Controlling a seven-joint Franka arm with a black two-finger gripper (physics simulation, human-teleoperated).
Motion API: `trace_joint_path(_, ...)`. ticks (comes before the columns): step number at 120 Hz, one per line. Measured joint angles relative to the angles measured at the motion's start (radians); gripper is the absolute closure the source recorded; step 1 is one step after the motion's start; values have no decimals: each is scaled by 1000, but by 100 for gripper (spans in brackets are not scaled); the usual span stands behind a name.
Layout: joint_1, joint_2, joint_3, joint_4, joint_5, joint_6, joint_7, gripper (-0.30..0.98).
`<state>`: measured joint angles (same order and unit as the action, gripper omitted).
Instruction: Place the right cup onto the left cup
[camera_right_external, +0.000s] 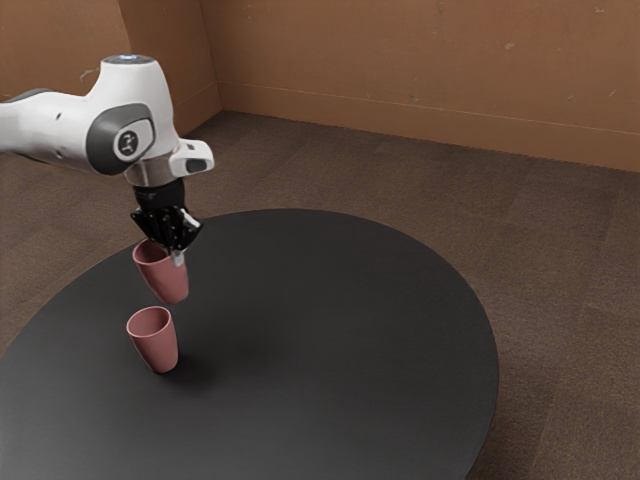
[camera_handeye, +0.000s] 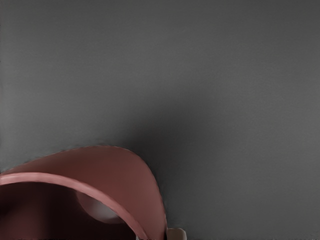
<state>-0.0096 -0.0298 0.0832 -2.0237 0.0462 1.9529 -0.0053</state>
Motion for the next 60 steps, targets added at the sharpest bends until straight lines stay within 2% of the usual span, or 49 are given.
trace_joint_path(60, 9, -64, 0, -83, 31, -44, -76, 79)
